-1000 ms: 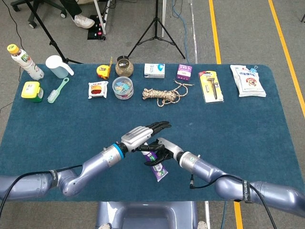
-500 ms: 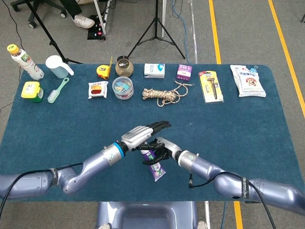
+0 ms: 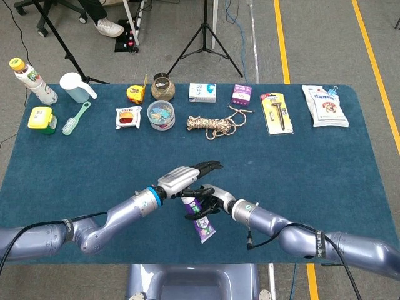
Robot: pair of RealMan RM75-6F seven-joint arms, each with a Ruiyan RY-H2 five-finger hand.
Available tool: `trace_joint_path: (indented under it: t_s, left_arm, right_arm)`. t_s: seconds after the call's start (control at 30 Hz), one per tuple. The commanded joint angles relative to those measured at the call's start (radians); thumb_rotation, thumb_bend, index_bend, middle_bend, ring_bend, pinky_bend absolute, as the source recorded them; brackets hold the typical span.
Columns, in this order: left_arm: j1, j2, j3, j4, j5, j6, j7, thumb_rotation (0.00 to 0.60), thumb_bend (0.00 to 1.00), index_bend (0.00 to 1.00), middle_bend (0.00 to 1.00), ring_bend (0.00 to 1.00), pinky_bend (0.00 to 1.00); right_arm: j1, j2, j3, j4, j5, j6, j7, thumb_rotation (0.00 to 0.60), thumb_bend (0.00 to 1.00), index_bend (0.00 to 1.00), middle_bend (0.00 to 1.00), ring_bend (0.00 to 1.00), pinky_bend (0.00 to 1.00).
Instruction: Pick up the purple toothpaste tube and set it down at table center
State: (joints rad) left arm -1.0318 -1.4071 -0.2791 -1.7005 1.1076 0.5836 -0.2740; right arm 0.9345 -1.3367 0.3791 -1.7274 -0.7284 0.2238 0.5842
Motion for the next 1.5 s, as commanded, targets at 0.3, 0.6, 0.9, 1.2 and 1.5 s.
trace_joint_path:
  t_s: [0.3,0.6,0.9,1.2,1.5]
  left_arm:
    - [-0.003,-0.001,0.0,-0.003,0.001,-0.03,-0.044,0.0,0.05,0.0,0.0,0.0,0.12]
    - [-0.009,-0.001,-0.004,-0.007,-0.013,-0.062,-0.078,0.0,0.05,0.0,0.0,0.0,0.12]
    - [-0.02,-0.001,-0.013,-0.002,-0.014,-0.11,-0.12,0.0,0.04,0.0,0.0,0.0,0.12]
    - [-0.019,0.013,-0.018,0.003,0.0,-0.093,-0.111,0.0,0.04,0.0,0.0,0.0,0.12]
    - [-0.008,0.056,-0.017,0.0,0.009,-0.047,-0.071,0.0,0.04,0.0,0.0,0.0,0.12]
  right_arm:
    - [0.0,0.008,0.013,0.004,0.004,-0.043,0.029,0.6,0.44,0.75,0.93,1.0,1.0]
    - [-0.013,0.003,0.035,0.007,-0.011,-0.059,0.038,0.6,0.44,0.75,0.93,1.0,1.0]
    - [-0.028,-0.005,0.061,0.014,-0.03,-0.07,0.043,0.6,0.45,0.75,0.93,1.0,1.0]
    - [-0.031,-0.006,0.06,0.027,-0.044,-0.078,0.04,0.6,0.45,0.76,0.93,1.0,1.0]
    - [-0.031,0.005,0.04,0.036,-0.054,-0.064,0.029,0.6,0.45,0.76,0.93,1.0,1.0]
